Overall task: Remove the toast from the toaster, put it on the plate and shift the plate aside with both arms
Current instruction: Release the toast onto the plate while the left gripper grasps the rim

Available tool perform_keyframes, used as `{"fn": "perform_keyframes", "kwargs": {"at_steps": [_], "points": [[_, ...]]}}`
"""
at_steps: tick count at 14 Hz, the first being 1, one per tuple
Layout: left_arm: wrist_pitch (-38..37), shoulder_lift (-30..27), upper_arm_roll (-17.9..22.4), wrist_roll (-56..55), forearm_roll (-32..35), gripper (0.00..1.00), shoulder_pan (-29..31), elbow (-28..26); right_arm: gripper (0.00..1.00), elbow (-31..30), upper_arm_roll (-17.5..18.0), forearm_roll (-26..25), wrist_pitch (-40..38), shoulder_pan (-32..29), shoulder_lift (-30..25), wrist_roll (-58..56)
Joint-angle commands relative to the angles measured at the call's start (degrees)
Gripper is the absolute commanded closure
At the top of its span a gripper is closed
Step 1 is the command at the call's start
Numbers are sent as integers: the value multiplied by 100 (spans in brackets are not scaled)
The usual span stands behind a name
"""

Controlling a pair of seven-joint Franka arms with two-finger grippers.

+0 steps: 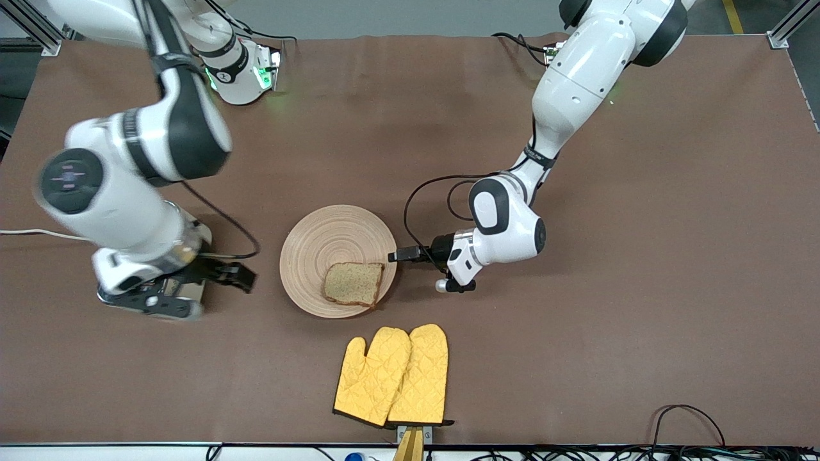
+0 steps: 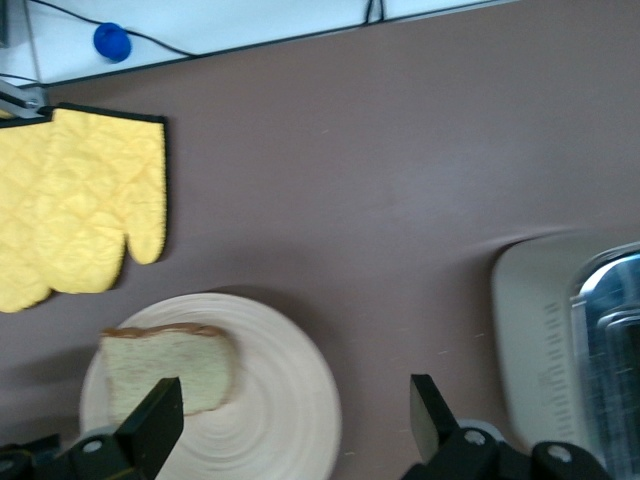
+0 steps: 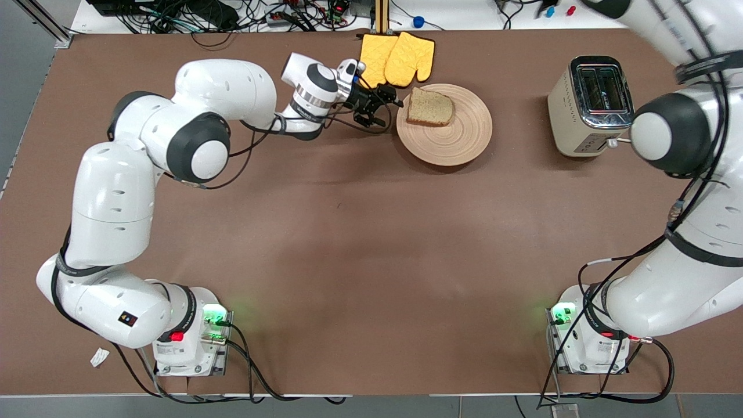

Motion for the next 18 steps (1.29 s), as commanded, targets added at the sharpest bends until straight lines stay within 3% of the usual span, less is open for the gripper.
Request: {"fn": "perform_keyframes", "kwargs": {"at_steps": [1, 2, 5, 7, 9, 10, 15, 18], "points": [[122, 87, 14, 343, -613, 4, -176, 42, 0, -377, 101, 107, -130, -618, -478, -856], [157, 87, 14, 344, -615, 16, -246, 42, 0, -535, 101, 107, -130, -776, -662, -1015], [482, 288, 14, 387, -641, 21, -378, 42, 0, -1324, 110, 116, -130, -1163, -1452, -1822], [491, 333, 14, 475, -580, 62, -448, 50, 0, -1878, 101, 125, -113, -1366, -1979, -2036], [491, 342, 23, 519, -571, 79, -449, 50, 0, -2406, 75, 169, -87, -1376, -2437, -2054], [500, 316, 23, 476, -649, 99, -449, 59, 0, -2530, 58, 169, -95, -1410, -2561, -2071], [544, 263, 23, 467, -624, 100, -370, 15, 0, -2487, 49, 151, -252, -1587, -2667, -2362], [-446, -402, 32, 651, -169, 100, 384, -676, 0, -1830, 75, 28, -516, -1604, -2580, -2361]]}}
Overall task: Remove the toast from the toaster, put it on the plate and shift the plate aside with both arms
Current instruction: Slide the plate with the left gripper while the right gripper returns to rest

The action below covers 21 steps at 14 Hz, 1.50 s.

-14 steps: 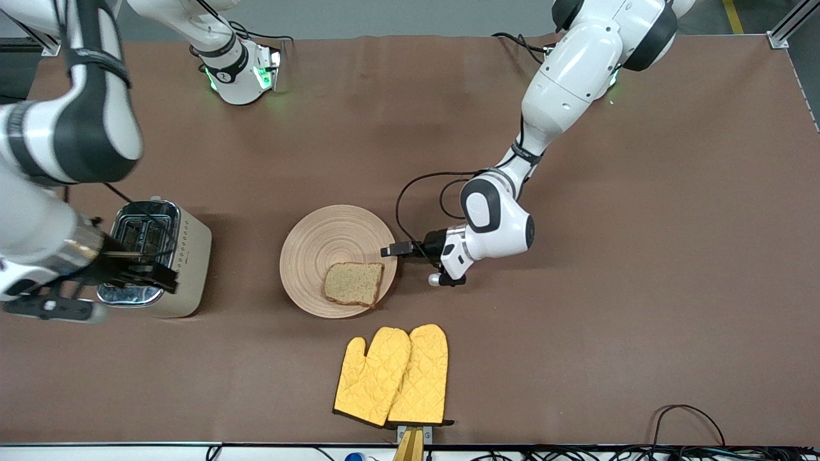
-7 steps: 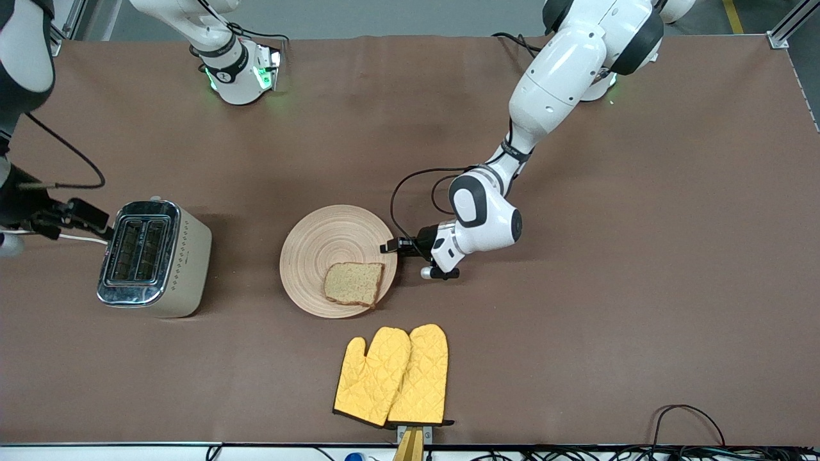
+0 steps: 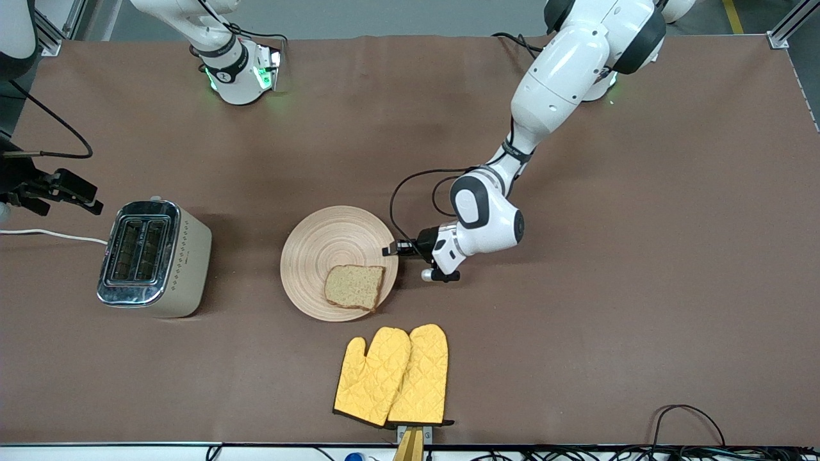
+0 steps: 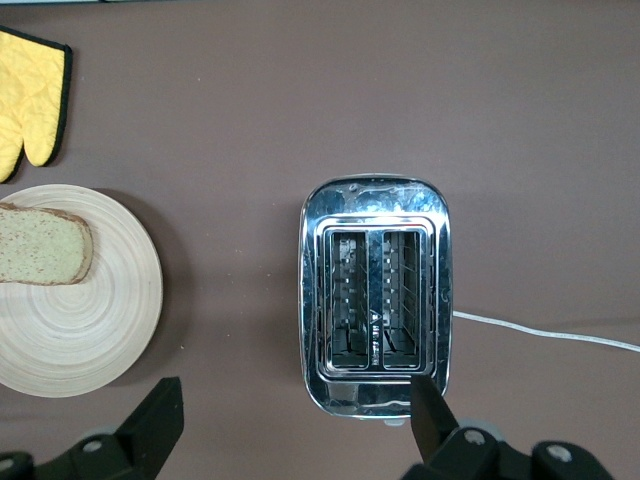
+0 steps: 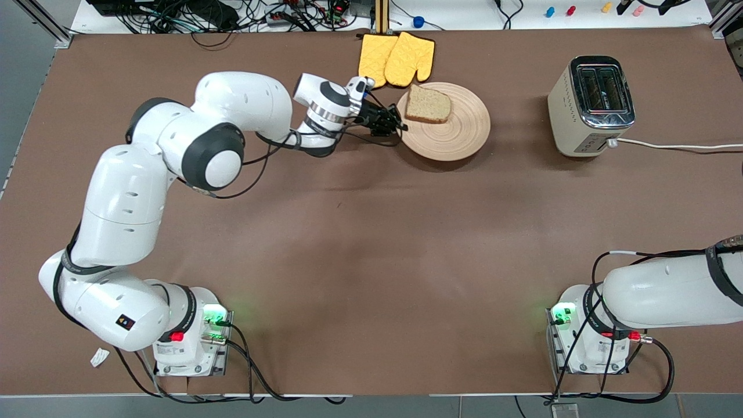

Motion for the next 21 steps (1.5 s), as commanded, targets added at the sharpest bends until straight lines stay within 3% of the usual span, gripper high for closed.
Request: {"fn": "perform_keyframes", "kwargs": {"at_steps": [1, 4, 7, 11, 13, 15, 18, 21], "points": [[-934, -803, -6, 84, 558, 100, 847, -817, 0, 389, 62, -18, -220, -130, -58, -80], [-1928, -1102, -6, 311, 1244, 100, 1499, -1107, 0, 425, 61, 0, -264, -244, -58, -72], [-2762, -1349, 3, 1328, 1465, 100, 2262, -1704, 0, 416, 61, -35, -501, -244, -41, -80], [-3835, -1288, 12, 2552, 2895, 100, 3756, -1944, 0, 442, 70, -114, -572, -227, -58, -72], [-4363, -1271, 3, 2703, 3712, 100, 4599, -1778, 0, 503, 105, -332, -572, -192, -67, -72], [-4995, -991, 3, 2747, 4267, 100, 5268, -1217, 0, 722, 105, -554, -807, -60, -76, 16], [-5429, -551, 3, 2966, 4690, 100, 5910, -670, 0, 890, 79, -483, -932, -95, -49, 69], [-5560, -261, 38, 3081, 4867, 100, 6149, -345, 0, 890, 97, -519, -941, -59, -49, 78]]}}
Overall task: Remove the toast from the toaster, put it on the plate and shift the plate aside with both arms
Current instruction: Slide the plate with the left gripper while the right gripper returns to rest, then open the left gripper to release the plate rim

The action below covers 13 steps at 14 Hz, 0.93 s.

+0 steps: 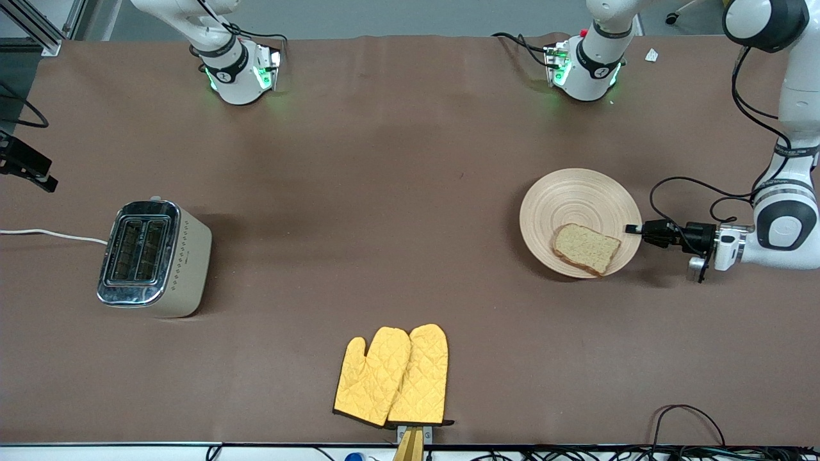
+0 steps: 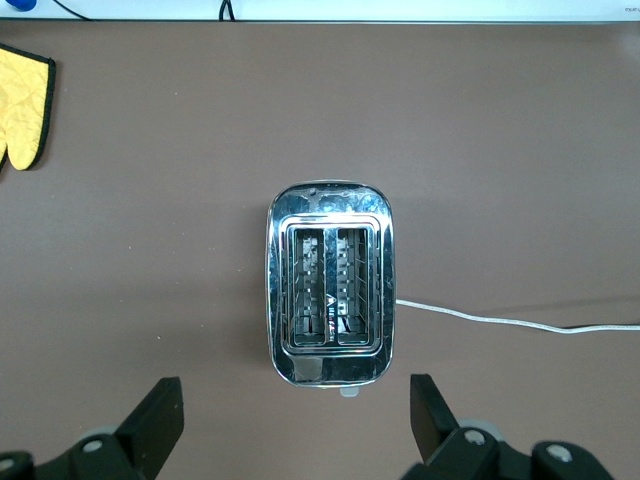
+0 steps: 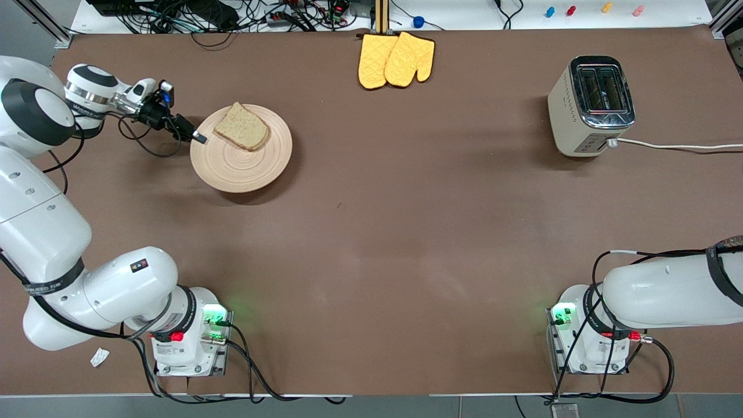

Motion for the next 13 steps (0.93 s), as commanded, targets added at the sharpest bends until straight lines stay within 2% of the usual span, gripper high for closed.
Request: {"fn": "perform_keyframes", "kwargs": {"at_steps": [1, 3, 5, 6, 7, 9, 13], "points": [[-385, 366, -60, 49, 44, 100, 152, 410, 0, 3, 17, -62, -60, 15, -43, 74], [-394, 385, -51, 31, 9, 100, 171, 463, 0, 3, 26, -62, -69, 41, -34, 40], [-394, 350, -51, -169, 52, 87, 180, 463, 0, -5, 17, -71, -77, 50, -43, 39], [-394, 341, -51, -458, 53, 13, 180, 463, 0, -14, 17, -62, -77, 6, -34, 22], [-377, 350, -51, -548, 61, 0, 188, 463, 0, -14, 0, -53, -51, -20, -17, 13], [-376, 306, -17, -593, 105, 0, 145, 490, 0, 3, 8, -44, -42, 32, 1, 30], [-376, 192, -25, -1006, 692, 0, 153, 1024, 0, -5, 17, -53, -42, 15, 10, 22]]}}
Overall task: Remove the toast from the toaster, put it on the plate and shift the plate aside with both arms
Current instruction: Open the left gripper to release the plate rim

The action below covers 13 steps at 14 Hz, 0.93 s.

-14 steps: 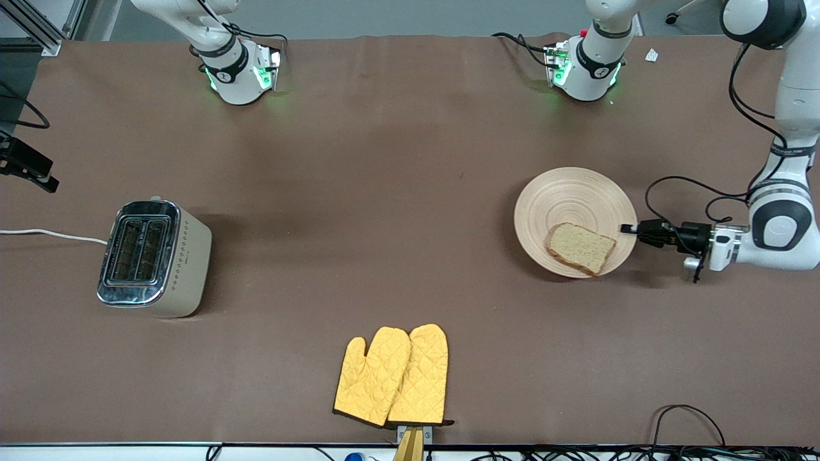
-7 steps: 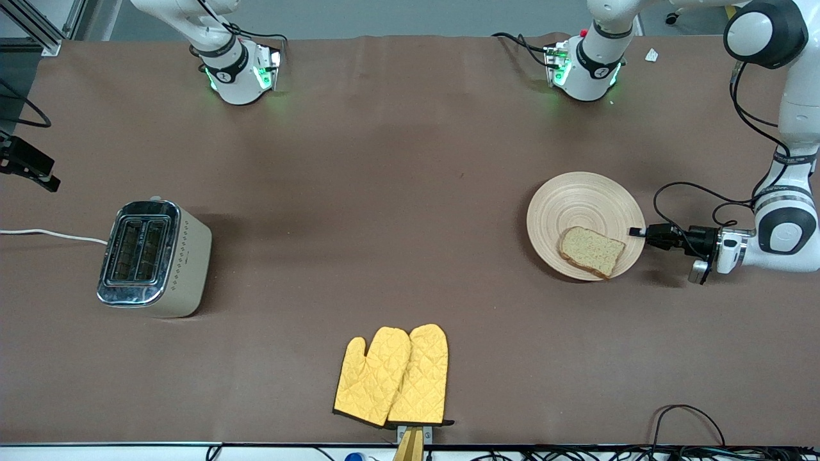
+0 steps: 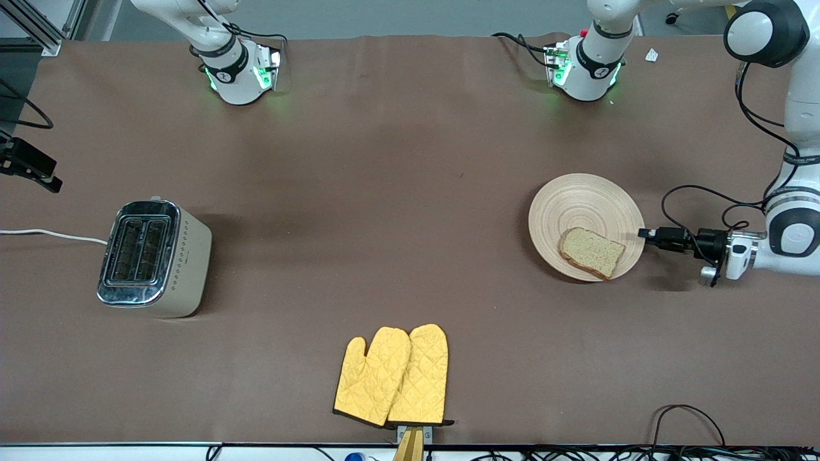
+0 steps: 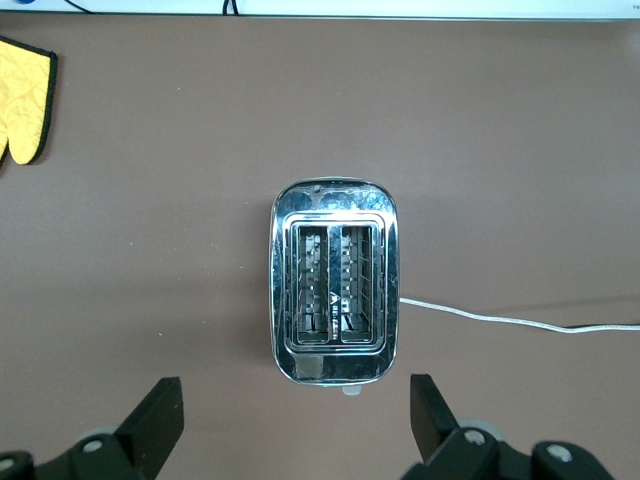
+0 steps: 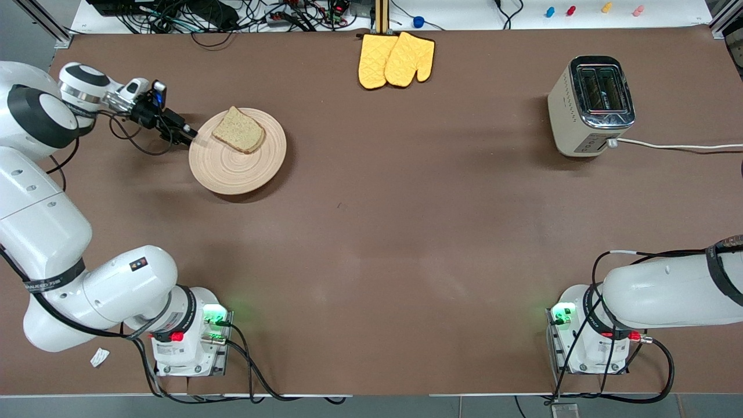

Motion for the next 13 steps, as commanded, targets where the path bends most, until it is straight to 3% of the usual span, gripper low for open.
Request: {"fn": "perform_keyframes", "kwargs": {"at_steps": [1, 5, 10, 13], "points": [[-144, -280, -34, -194, 664, 0, -33, 351, 0, -4, 2, -51, -27, -24, -13, 22], [347, -728, -78, -439, 1326, 0, -130, 633, 0, -4, 2, -51, -10, -42, -13, 13], [560, -1843, -86, -2844, 2169, 0, -806, 659, 0, -4, 2, -51, -27, -25, -13, 22], [525, -2450, -157, -3209, 2451, 0, -1236, 739, 0, -4, 2, -51, -19, -33, -13, 13]]}}
